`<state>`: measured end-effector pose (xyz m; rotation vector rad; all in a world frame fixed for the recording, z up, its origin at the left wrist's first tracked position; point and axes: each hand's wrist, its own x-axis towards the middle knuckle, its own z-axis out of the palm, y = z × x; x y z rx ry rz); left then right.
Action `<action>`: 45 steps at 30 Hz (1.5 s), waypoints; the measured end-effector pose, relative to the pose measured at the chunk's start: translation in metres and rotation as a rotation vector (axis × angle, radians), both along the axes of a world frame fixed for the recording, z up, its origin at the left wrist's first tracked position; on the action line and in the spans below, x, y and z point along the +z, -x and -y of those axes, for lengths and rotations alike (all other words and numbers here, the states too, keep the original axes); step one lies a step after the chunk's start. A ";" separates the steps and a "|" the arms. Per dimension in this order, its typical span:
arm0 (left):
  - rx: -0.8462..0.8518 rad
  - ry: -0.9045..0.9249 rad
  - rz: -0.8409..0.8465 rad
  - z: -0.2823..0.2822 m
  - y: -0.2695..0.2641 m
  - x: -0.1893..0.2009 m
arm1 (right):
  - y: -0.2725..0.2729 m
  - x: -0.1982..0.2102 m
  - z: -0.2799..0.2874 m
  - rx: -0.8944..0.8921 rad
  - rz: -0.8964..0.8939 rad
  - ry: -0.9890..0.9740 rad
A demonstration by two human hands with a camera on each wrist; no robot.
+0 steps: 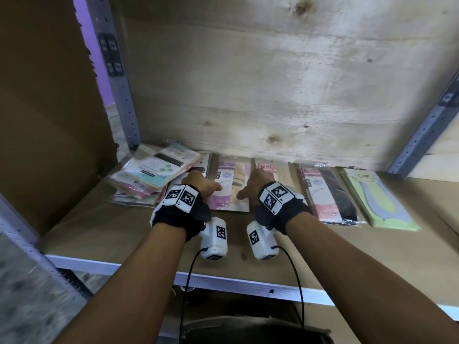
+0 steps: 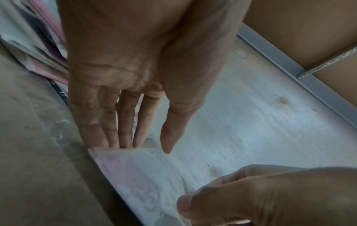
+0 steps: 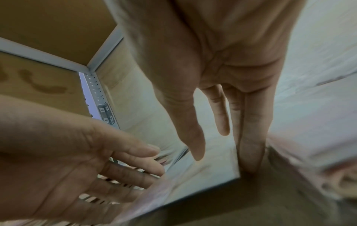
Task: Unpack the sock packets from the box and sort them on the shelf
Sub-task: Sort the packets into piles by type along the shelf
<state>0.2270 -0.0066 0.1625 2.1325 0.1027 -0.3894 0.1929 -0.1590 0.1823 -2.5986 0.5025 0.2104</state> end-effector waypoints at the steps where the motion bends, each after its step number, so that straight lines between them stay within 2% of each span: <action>1: -0.003 -0.012 0.000 0.000 0.000 0.000 | 0.000 0.000 -0.002 0.006 0.007 0.006; 6: -0.008 -0.025 0.001 0.000 0.001 0.000 | -0.002 0.001 -0.010 0.053 0.018 0.057; 14: -0.008 -0.023 0.034 0.001 0.000 0.001 | -0.002 -0.003 -0.009 0.066 0.013 0.034; 23: -0.001 0.033 -0.009 -0.001 -0.001 0.003 | 0.004 0.001 -0.007 0.084 0.005 0.020; 27: 0.038 0.029 0.066 -0.013 -0.003 0.016 | 0.007 0.006 -0.005 0.084 0.034 0.003; 30: 0.089 0.001 0.215 -0.032 -0.005 0.029 | 0.007 0.011 -0.009 0.089 0.092 -0.015; 32: 0.117 -0.100 0.346 -0.050 -0.002 0.037 | 0.003 0.012 -0.015 0.084 0.137 -0.081; 36: 0.225 -0.205 0.506 -0.091 0.000 0.045 | -0.002 0.014 -0.046 0.081 0.197 -0.523; 38: 0.226 -0.288 0.483 -0.111 -0.002 0.044 | -0.002 0.014 -0.068 0.135 0.162 -0.662; 41: 0.157 -0.397 0.355 -0.128 -0.004 0.040 | -0.004 0.011 -0.099 0.140 0.100 -0.848; 45: 0.069 -0.431 0.372 -0.133 0.000 0.041 | -0.008 0.007 -0.124 0.090 0.089 -0.922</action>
